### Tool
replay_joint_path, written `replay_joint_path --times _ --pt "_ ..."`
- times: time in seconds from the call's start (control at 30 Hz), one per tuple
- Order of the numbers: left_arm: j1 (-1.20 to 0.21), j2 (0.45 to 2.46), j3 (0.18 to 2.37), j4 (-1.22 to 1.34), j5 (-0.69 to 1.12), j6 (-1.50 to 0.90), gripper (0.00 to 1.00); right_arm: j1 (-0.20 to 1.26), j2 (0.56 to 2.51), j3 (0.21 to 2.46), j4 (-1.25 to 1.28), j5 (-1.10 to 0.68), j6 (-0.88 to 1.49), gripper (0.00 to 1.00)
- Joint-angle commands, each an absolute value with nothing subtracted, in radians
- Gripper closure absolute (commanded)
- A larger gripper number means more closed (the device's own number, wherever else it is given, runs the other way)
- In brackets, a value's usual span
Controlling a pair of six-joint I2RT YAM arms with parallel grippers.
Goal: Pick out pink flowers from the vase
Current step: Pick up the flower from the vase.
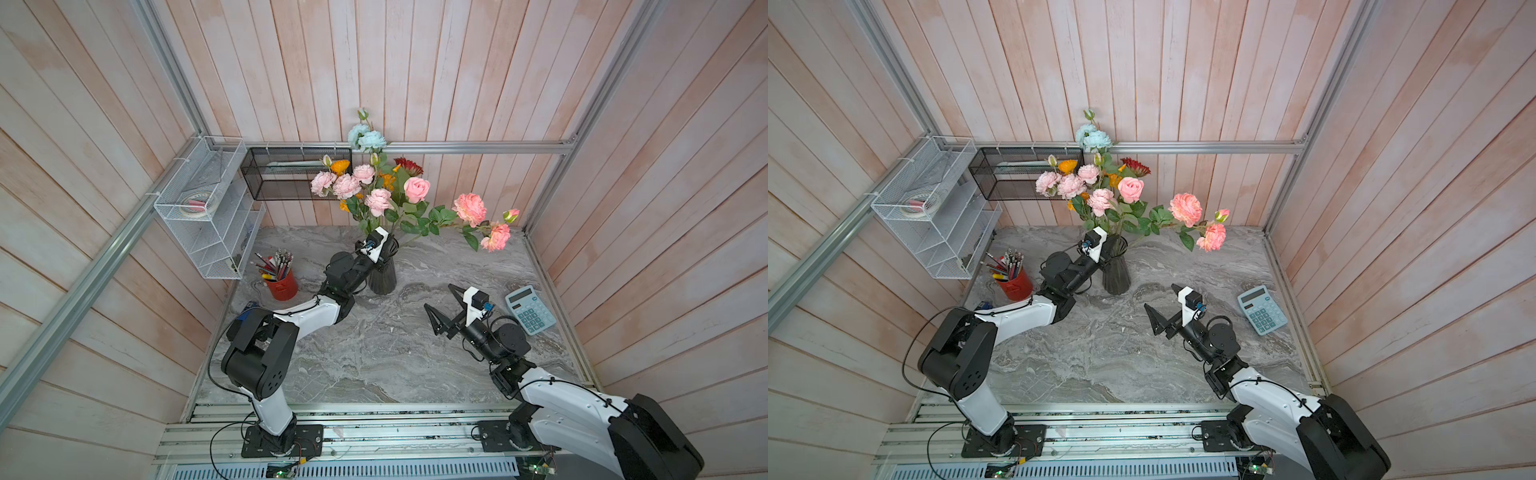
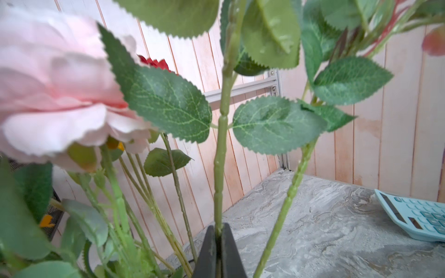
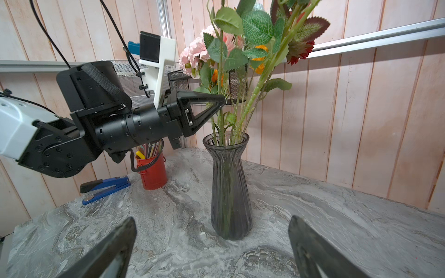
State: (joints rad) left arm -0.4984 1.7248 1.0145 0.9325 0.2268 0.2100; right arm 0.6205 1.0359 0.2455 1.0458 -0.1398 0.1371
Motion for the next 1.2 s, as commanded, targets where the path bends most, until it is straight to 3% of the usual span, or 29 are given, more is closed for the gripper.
replay_joint_path --times 0.0,0.9,1.17 --pt "-0.503 1.684 1.000 0.955 0.214 0.216 0.96 0.627 1.025 0.267 1.024 -0.128 0.154 0.02" --pt "-0.503 1.268 1.153 0.781 0.211 0.023 1.00 0.634 1.018 0.566 0.703 -0.155 0.123 0.02" --pt "-0.503 1.115 1.209 0.440 0.191 -0.069 1.00 0.664 0.930 0.599 0.586 -0.203 0.126 0.06"
